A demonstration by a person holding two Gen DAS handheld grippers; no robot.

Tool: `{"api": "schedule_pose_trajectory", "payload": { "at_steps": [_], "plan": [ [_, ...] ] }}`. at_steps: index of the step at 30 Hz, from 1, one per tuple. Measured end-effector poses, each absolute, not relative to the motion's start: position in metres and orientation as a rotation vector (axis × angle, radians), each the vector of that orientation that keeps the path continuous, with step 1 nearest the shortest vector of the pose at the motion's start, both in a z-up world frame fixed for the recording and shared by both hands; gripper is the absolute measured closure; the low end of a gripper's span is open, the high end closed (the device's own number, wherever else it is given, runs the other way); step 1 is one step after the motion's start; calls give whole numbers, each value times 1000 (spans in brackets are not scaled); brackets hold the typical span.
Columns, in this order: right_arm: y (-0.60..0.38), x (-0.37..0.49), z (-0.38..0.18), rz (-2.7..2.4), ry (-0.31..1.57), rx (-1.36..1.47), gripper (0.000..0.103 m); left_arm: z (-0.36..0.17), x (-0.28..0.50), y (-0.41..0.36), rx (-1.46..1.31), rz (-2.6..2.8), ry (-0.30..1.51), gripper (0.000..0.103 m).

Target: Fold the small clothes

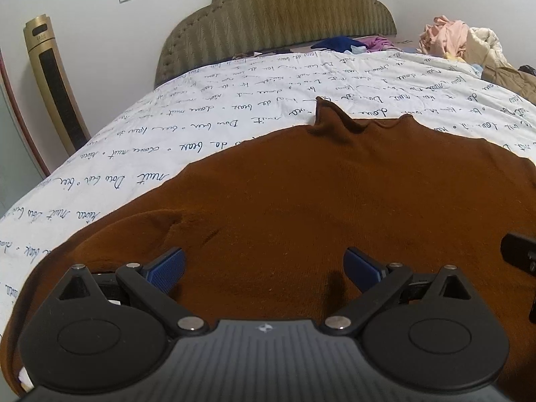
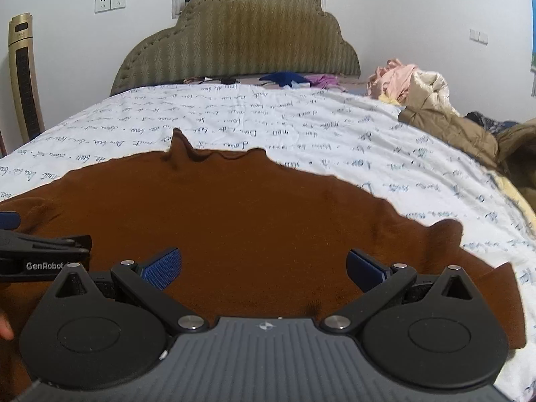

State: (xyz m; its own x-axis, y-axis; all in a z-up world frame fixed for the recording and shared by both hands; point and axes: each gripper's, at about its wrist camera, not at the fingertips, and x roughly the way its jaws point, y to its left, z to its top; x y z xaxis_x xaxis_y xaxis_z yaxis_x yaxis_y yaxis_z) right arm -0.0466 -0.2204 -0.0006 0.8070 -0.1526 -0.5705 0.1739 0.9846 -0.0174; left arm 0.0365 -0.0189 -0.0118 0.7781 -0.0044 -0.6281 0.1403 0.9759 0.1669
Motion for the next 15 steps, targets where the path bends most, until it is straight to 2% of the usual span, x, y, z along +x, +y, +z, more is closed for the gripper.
{"api": "schedule_pose_trajectory", "payload": {
  "at_steps": [15],
  "plan": [
    [-219,-44,-12,-151,604,22,0,-36,40,-31,195,-77,710,1]
  ]
}}
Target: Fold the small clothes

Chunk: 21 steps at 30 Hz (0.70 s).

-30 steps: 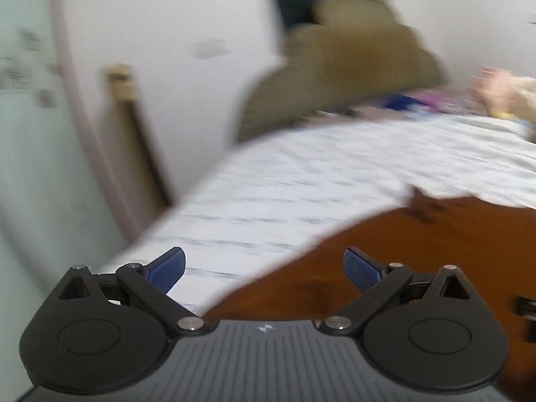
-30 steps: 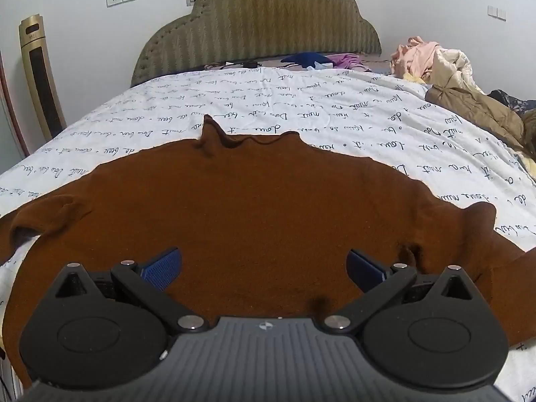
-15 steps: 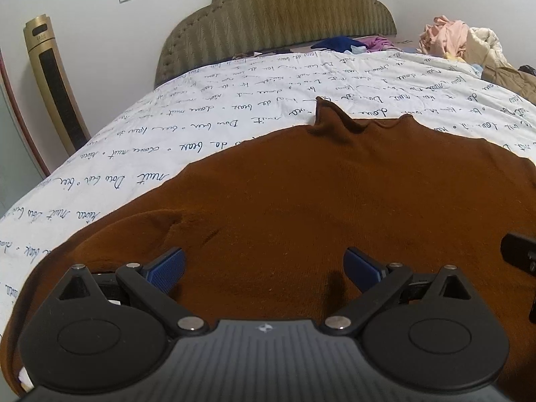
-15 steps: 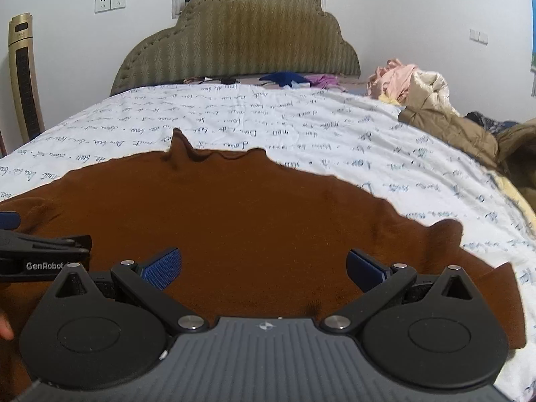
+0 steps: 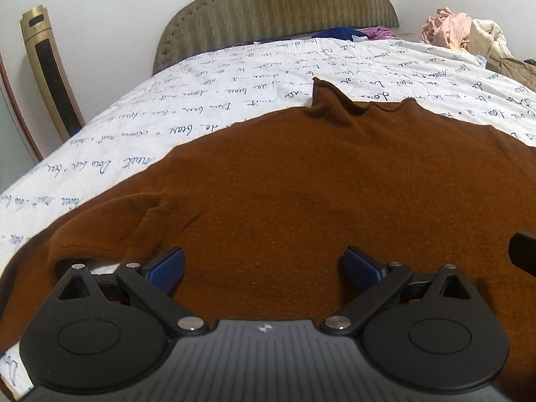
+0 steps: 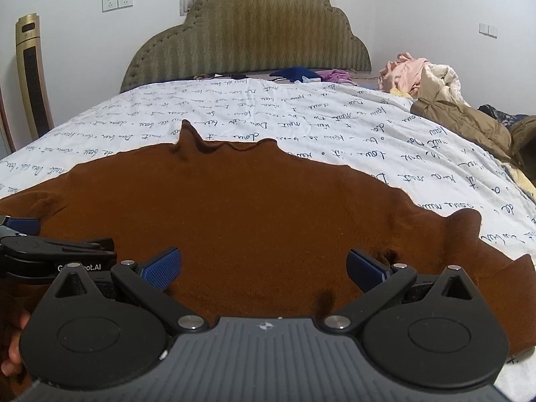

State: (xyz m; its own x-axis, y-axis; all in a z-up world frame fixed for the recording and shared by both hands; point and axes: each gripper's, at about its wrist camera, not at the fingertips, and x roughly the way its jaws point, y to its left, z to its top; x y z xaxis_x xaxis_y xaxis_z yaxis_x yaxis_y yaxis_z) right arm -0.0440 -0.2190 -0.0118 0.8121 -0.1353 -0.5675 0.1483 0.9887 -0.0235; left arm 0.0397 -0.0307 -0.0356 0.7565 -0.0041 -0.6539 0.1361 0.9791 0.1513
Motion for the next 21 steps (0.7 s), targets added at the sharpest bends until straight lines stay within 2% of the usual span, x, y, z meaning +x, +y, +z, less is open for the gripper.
{"api": "schedule_pose_trajectory", "payload": {
  "at_steps": [21],
  "plan": [
    [-230,-26,-41,-153,688,86,0,-42,41,-28,147,-83,708,0]
  ]
}}
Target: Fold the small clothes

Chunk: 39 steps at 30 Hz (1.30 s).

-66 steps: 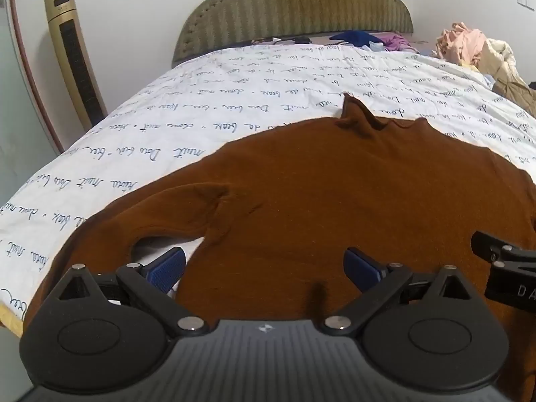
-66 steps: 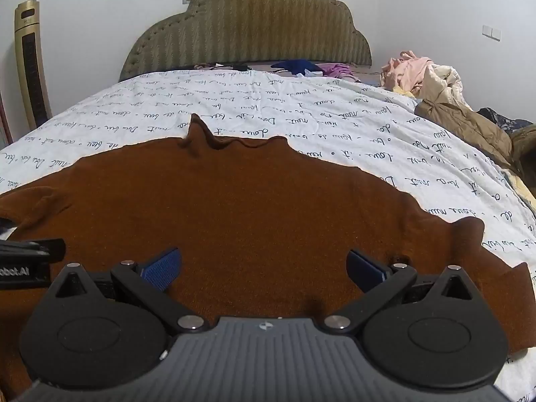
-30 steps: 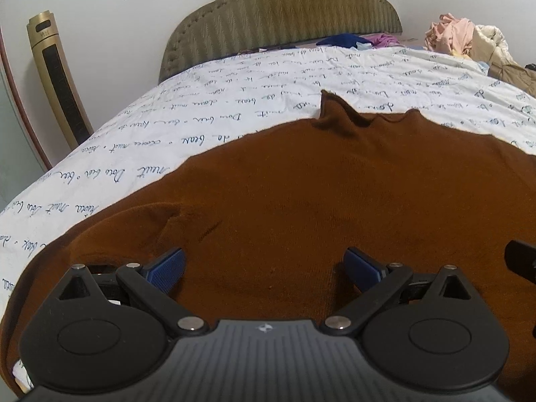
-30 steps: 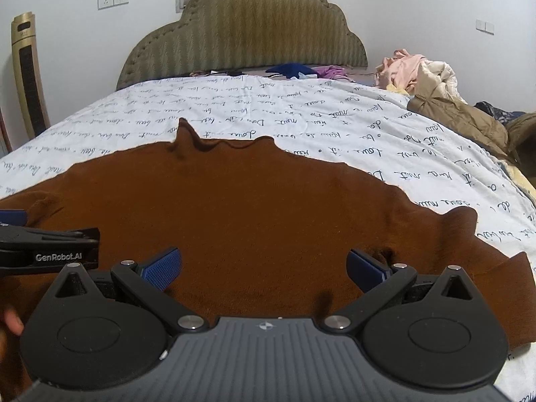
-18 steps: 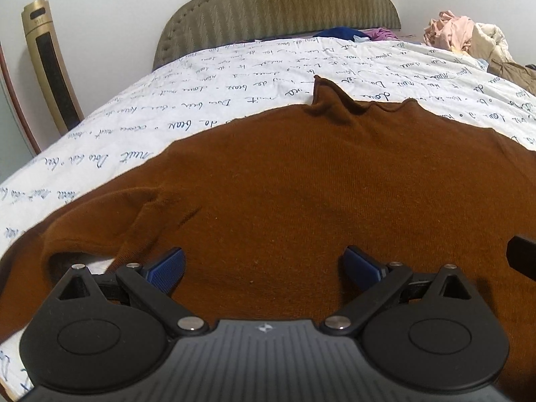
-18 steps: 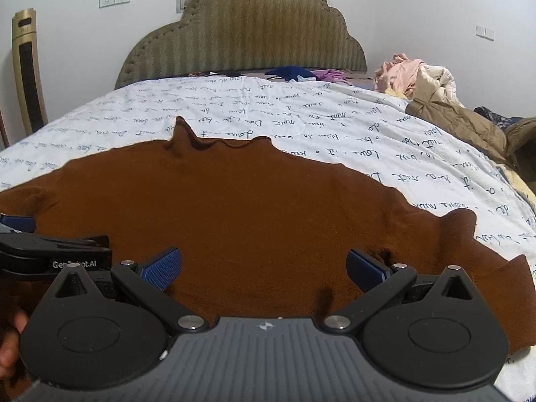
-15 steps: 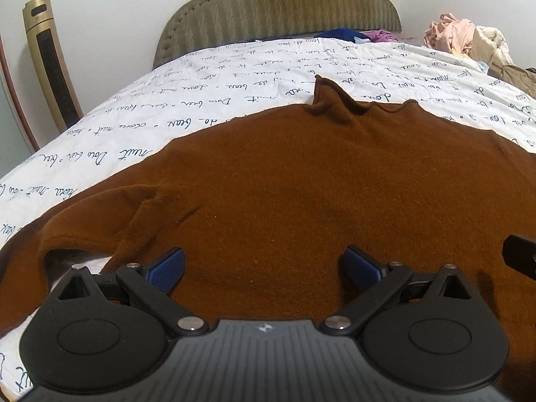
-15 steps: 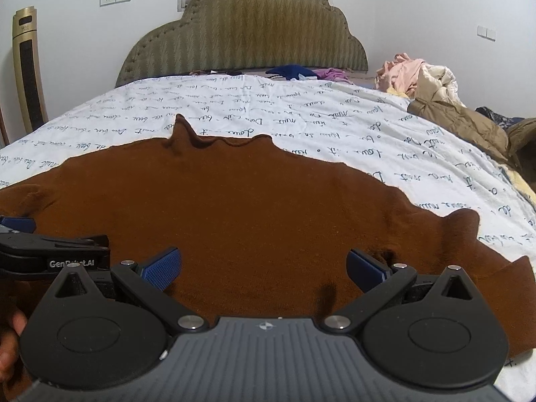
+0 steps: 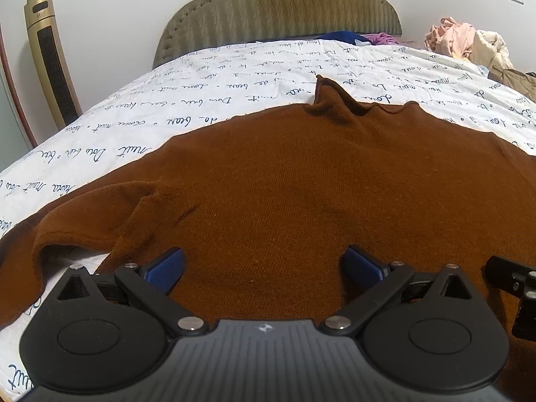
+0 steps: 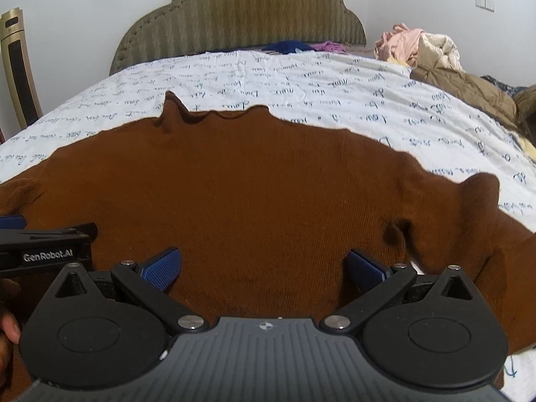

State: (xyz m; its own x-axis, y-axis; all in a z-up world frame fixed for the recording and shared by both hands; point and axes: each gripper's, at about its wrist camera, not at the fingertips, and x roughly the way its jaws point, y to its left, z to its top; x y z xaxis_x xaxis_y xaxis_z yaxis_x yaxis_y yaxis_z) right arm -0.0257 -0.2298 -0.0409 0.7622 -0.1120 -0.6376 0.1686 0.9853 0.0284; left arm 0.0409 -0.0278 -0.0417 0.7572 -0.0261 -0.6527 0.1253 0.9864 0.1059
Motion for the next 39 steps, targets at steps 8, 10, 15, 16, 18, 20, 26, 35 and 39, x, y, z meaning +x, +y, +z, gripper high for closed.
{"api": "schedule_pose_trajectory", "payload": {
  "at_steps": [8,10,15,16,18,20,26,35,39],
  "plan": [
    [-230,-25,-43,-152,697,80,0,-43,41,-29,151,-82,703,0],
    [-230,-25,-45,-151,697,76,0,-43,41,-30,154,-80,699,0],
    [-230,-25,-48,-150,689,75,0,-44,40,-31,161,-78,693,0],
    [-231,-25,-48,-150,687,77,0,-44,40,-31,161,-79,693,0],
    [-231,-26,-49,-149,682,77,0,-44,40,-31,162,-79,692,0],
    [-231,-26,-49,-149,680,75,0,-44,39,-32,162,-78,691,0],
    [-231,-26,-50,-151,676,71,0,-45,39,-31,163,-78,687,0],
    [-234,-25,-51,-140,680,88,0,-44,39,-32,166,-79,686,0],
    [-234,-24,-50,-138,689,81,0,-44,38,-31,166,-83,682,0]
  ]
}}
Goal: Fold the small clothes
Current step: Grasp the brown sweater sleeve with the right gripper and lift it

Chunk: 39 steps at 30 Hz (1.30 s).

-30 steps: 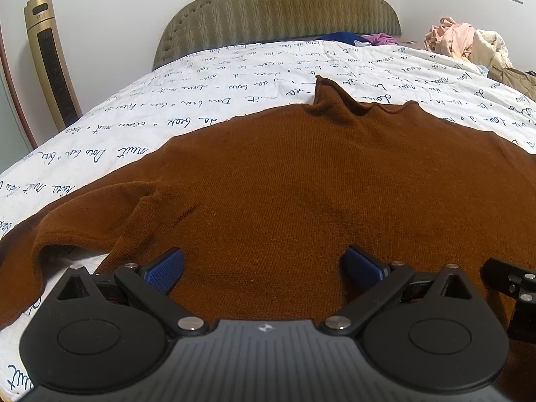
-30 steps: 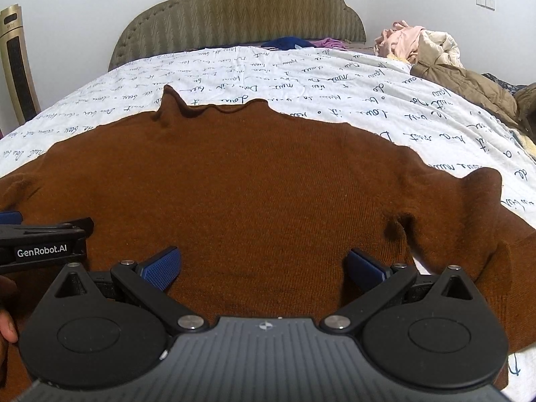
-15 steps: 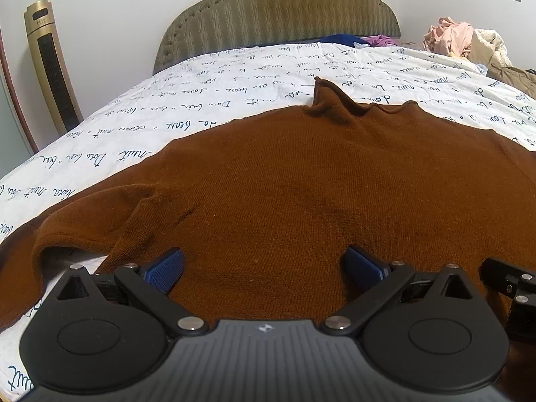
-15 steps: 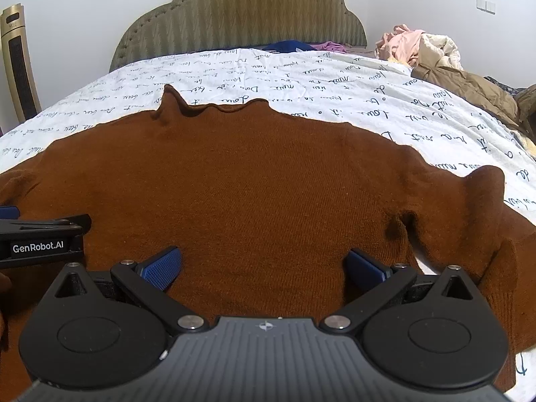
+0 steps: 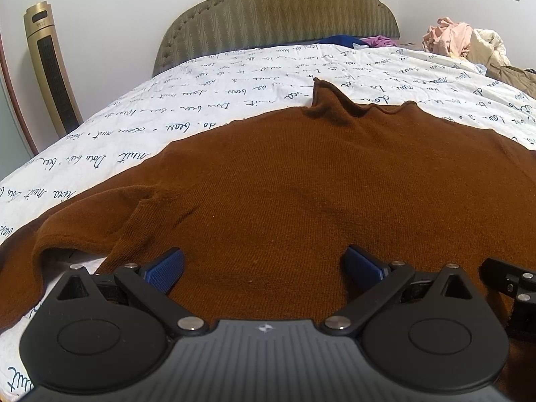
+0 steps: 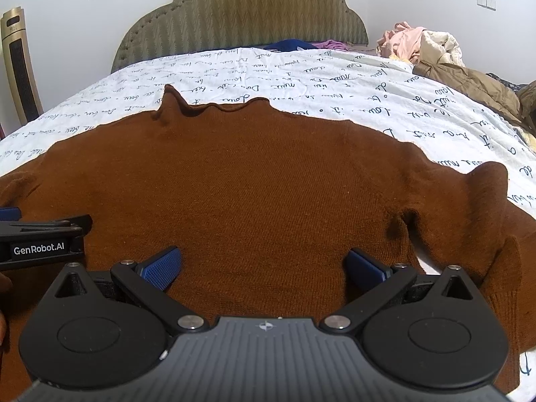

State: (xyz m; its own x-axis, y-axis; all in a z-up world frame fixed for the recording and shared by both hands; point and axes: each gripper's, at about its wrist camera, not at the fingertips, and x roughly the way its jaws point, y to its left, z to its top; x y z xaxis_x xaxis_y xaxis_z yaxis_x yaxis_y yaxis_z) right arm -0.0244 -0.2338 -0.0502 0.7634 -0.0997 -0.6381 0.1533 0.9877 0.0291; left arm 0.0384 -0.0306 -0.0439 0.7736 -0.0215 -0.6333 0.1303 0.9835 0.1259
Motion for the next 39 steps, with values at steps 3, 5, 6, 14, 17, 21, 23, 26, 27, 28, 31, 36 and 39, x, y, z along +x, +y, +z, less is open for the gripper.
{"api": "schedule_pose_trajectory", "payload": {
  "at_steps": [3,5,6,14,17,21,23,26,27,28,31,36,39],
  "plan": [
    [-231,-31,-45,-148,672,75,0,-44,38,-30,167,-87,679,0],
    [-228,-39,-42,-137,655,63,0,-44,37,-30,168,-88,676,0],
    [-226,-44,-41,-129,645,52,1,-43,37,-30,166,-86,672,0],
    [-247,-111,-25,-239,540,-53,1,-43,25,-46,257,-90,606,0],
    [-277,-139,-20,-313,516,5,1,-44,24,-50,281,-88,592,0],
    [-332,-158,-21,-353,505,216,11,-46,27,-51,283,-92,591,0],
    [-359,-158,-25,-318,520,372,23,-46,27,-50,279,-93,592,0],
    [-382,-153,-37,-238,540,536,46,-46,26,-49,279,-94,588,0],
    [-384,-151,-40,-226,547,553,53,-46,25,-50,280,-94,587,0],
    [-382,-148,-41,-220,554,557,64,-46,25,-50,282,-93,586,0],
    [-385,-150,-40,-203,540,577,86,-47,24,-52,295,-88,577,0],
    [-409,-174,-15,-321,433,507,86,-48,20,-55,320,-80,558,0],
    [-437,-187,2,-474,375,433,86,-48,19,-57,334,-76,549,0]
  ]
}}
